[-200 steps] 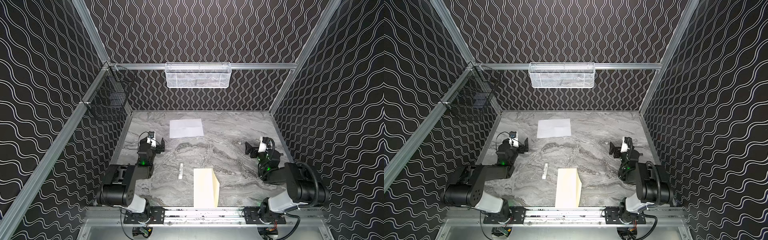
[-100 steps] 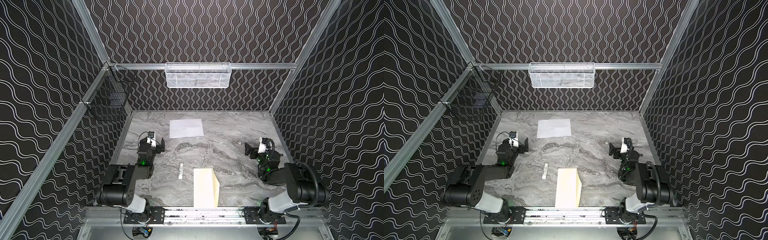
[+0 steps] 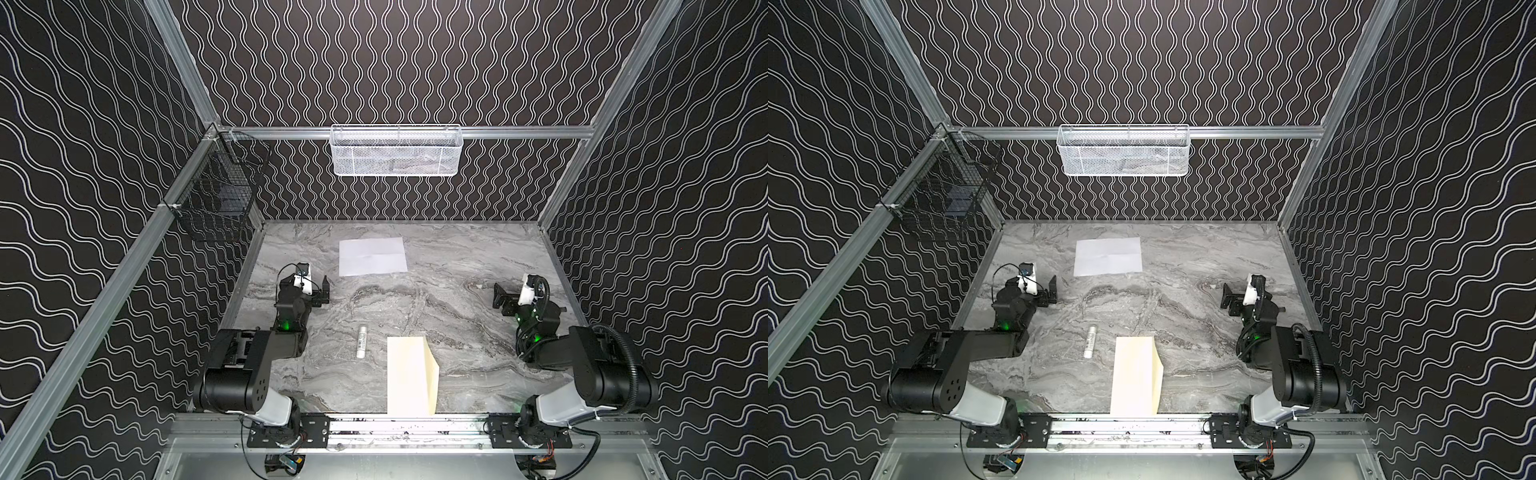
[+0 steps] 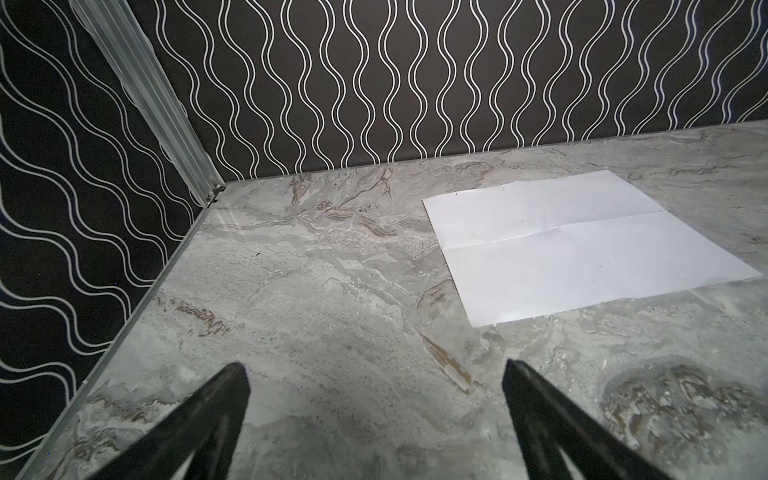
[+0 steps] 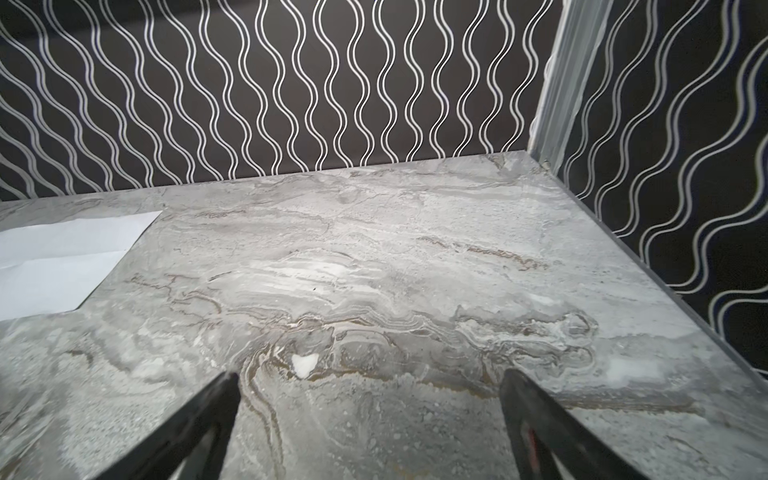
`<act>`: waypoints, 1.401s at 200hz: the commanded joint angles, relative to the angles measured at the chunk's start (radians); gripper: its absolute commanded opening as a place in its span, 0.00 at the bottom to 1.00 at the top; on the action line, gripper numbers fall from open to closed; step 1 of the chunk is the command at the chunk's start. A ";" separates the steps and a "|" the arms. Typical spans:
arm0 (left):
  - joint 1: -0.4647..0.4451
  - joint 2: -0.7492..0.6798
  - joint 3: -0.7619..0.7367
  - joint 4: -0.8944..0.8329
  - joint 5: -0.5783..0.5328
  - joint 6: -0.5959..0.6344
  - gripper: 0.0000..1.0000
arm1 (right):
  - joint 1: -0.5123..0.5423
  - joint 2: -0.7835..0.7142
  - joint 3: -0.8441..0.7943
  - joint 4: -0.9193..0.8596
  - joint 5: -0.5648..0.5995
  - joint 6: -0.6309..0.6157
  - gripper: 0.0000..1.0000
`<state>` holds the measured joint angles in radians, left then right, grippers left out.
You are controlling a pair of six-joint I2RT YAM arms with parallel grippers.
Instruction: Place the letter into the envelope and seal it
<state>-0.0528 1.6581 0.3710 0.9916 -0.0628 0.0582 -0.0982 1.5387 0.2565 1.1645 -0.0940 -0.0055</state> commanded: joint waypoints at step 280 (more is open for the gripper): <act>-0.325 0.870 1.744 -1.575 -0.017 -0.340 0.92 | 0.528 0.466 1.088 -1.032 -0.079 0.438 1.00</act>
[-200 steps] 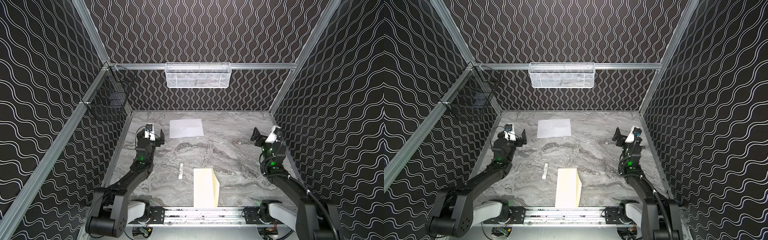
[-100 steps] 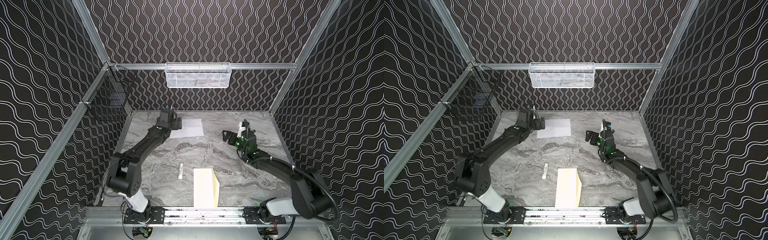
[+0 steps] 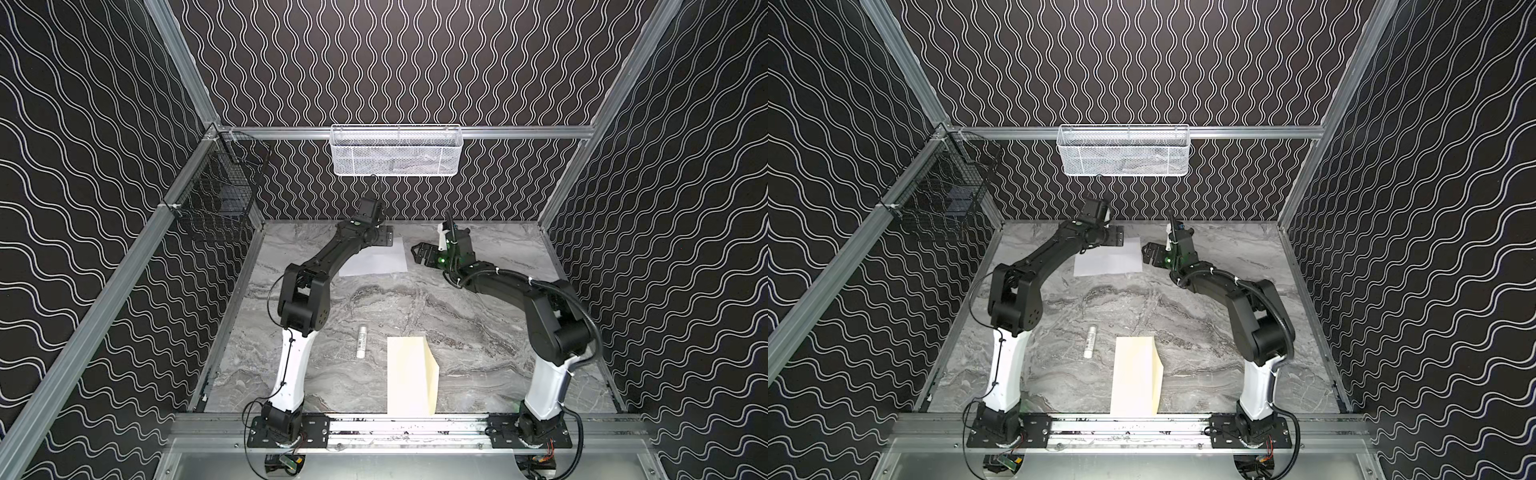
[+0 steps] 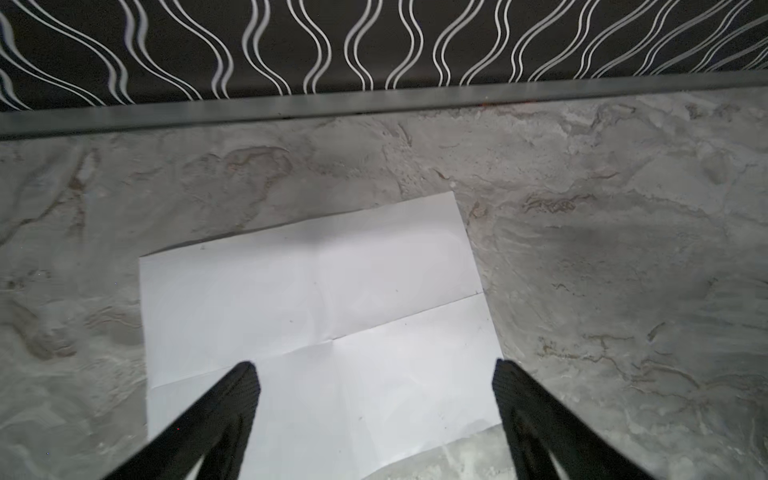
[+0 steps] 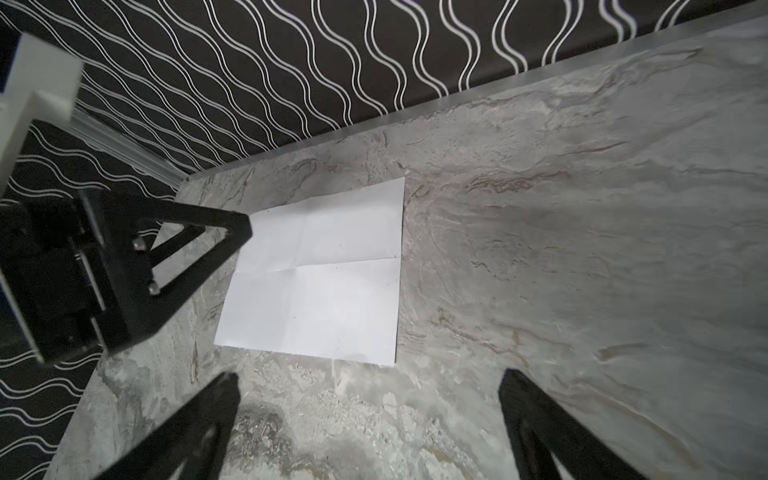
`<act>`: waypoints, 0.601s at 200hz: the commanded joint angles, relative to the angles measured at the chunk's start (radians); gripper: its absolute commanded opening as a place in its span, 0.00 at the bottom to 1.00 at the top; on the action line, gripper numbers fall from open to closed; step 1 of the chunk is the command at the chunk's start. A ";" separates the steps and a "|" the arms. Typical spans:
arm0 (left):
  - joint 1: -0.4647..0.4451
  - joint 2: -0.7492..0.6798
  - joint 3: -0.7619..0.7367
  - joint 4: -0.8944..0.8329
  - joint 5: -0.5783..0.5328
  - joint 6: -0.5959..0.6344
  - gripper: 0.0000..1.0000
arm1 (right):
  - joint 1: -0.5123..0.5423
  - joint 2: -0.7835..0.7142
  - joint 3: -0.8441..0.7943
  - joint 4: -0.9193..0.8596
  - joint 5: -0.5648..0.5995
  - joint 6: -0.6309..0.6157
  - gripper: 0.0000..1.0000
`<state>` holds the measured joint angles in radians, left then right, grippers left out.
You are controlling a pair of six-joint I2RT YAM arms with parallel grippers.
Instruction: Place the letter into the envelope and seal it
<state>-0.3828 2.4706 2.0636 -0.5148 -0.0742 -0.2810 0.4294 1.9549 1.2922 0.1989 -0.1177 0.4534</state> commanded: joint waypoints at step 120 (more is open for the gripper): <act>-0.049 0.047 -0.165 -0.121 -0.029 -0.021 0.82 | 0.001 -0.014 -0.081 -0.014 -0.092 -0.021 1.00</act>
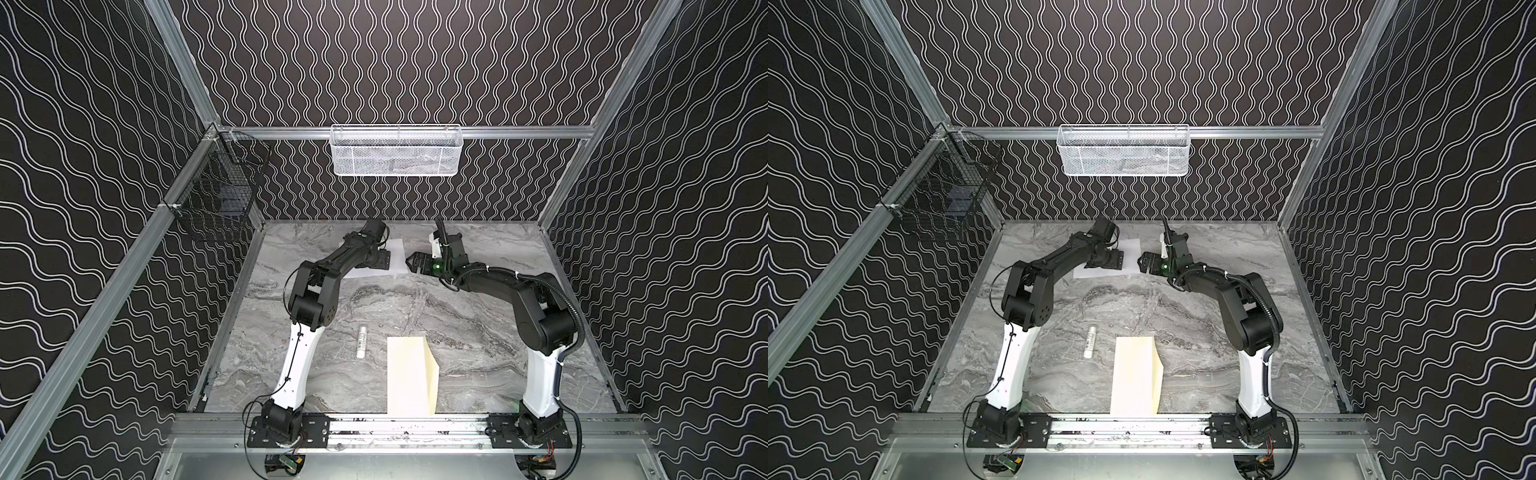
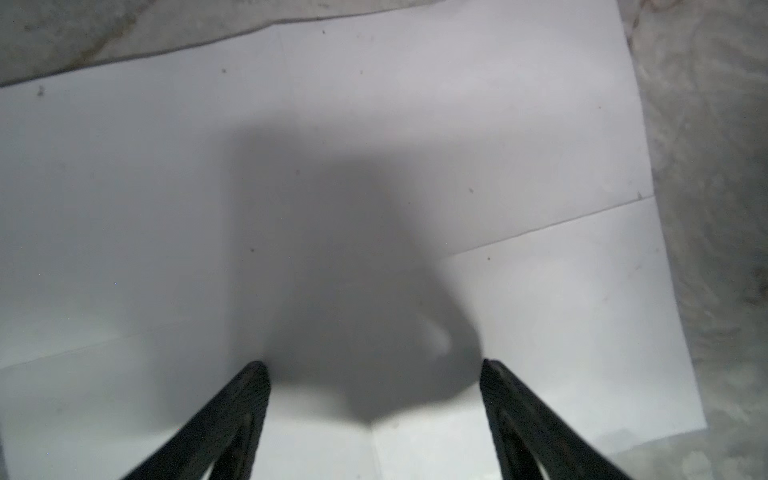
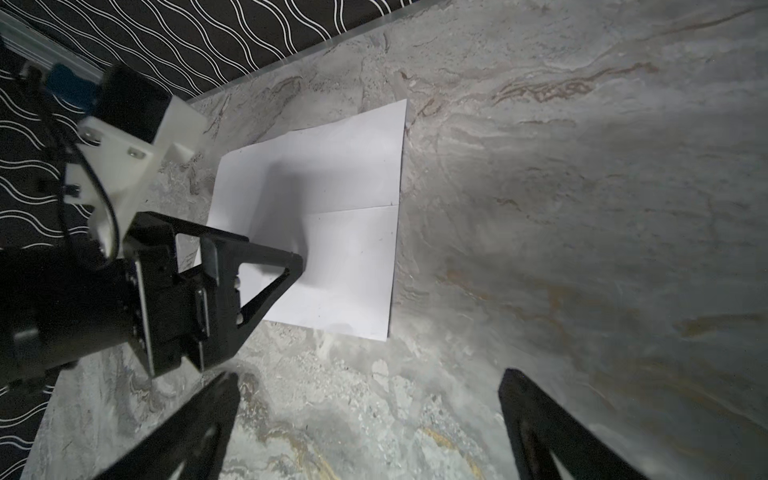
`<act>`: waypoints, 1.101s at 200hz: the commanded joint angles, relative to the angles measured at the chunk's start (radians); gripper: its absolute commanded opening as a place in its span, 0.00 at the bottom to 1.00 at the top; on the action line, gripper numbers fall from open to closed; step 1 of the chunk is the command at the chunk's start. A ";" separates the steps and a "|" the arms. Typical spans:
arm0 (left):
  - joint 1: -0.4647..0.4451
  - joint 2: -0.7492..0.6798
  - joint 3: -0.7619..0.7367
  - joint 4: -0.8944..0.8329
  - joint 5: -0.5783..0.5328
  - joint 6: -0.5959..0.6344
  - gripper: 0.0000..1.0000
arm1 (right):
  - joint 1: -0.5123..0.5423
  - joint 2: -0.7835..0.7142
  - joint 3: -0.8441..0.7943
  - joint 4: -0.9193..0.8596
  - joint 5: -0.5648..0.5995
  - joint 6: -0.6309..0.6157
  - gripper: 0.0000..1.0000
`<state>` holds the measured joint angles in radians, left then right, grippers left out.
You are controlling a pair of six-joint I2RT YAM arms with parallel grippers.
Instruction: Place the letter into the envelope and seal it
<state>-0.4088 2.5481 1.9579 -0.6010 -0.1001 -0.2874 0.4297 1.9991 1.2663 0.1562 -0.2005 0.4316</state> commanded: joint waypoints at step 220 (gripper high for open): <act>-0.027 -0.515 -0.563 0.060 0.191 -0.169 0.99 | -0.002 -0.224 -0.222 -0.004 -0.118 -0.089 0.86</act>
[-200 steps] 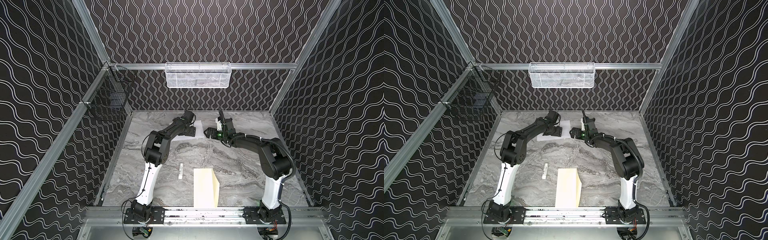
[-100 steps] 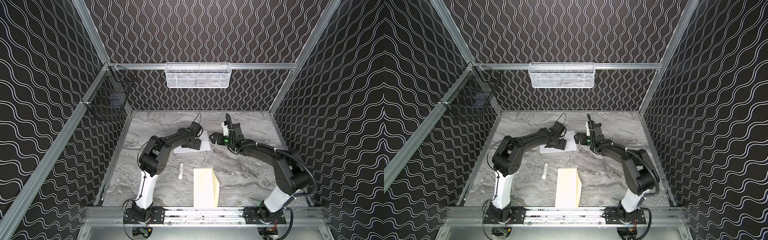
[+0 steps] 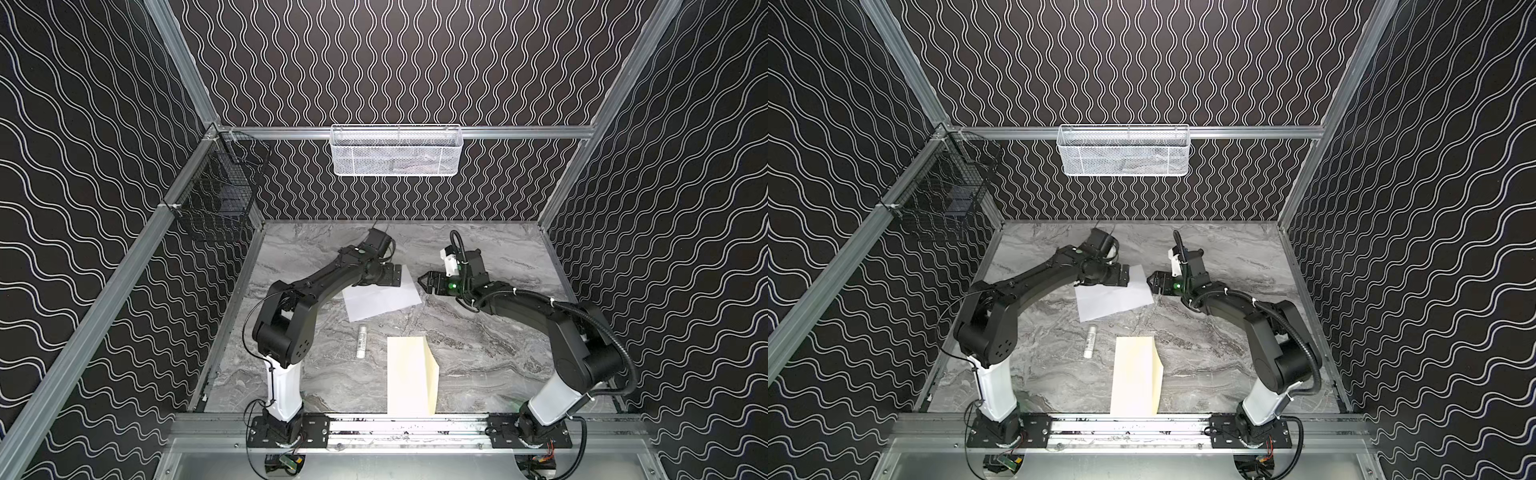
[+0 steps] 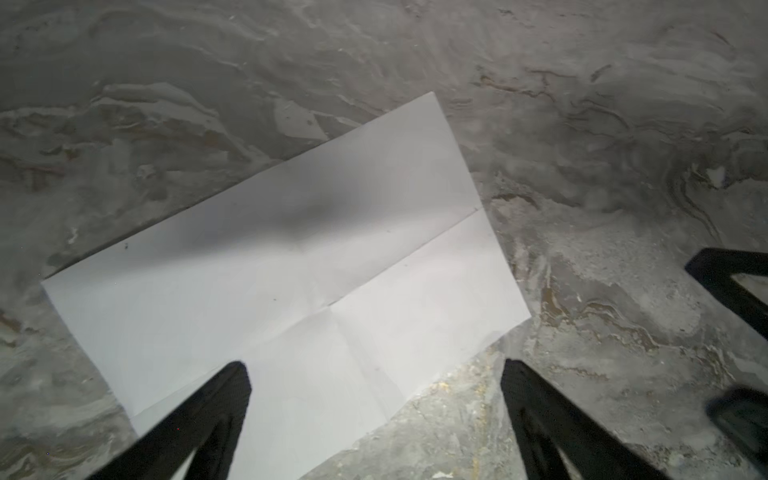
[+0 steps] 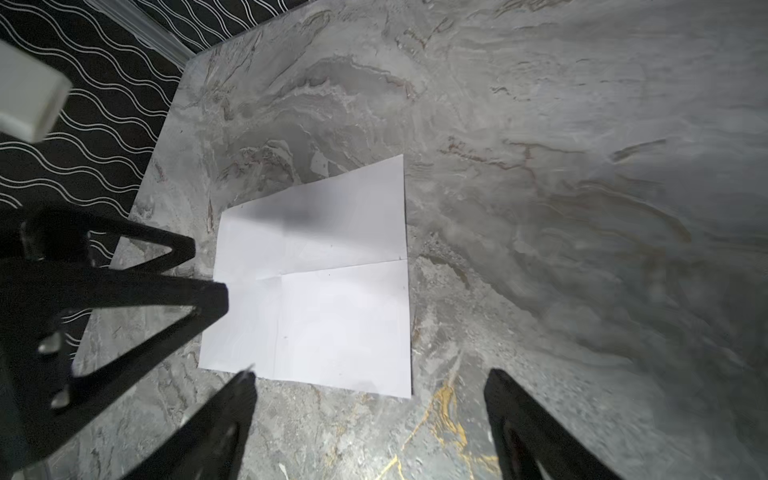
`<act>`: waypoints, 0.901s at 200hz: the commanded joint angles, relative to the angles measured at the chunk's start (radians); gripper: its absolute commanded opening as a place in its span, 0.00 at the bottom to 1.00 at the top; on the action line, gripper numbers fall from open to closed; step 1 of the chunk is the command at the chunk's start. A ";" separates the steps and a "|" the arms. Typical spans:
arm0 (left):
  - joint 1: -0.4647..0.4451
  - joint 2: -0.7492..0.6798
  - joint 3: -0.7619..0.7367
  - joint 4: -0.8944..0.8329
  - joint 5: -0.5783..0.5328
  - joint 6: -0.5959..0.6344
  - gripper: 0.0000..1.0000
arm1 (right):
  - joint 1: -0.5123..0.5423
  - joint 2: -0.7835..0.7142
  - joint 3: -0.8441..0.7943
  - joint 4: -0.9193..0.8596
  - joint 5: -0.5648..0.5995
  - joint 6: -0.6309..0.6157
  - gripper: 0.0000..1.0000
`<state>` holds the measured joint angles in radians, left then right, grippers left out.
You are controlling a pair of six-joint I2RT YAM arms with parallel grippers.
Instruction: Place the letter into the envelope and seal it
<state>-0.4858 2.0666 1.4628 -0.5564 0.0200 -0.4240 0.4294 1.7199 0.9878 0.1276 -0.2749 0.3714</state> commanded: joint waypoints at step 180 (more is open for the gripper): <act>0.155 0.175 0.009 0.129 0.323 -0.031 0.99 | -0.063 0.345 0.137 0.093 -0.189 0.047 0.68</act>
<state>-0.3321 2.2211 1.4624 -0.4587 0.3111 -0.4431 0.3653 2.0476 1.1389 0.2485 -0.4477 0.4015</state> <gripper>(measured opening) 0.988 0.687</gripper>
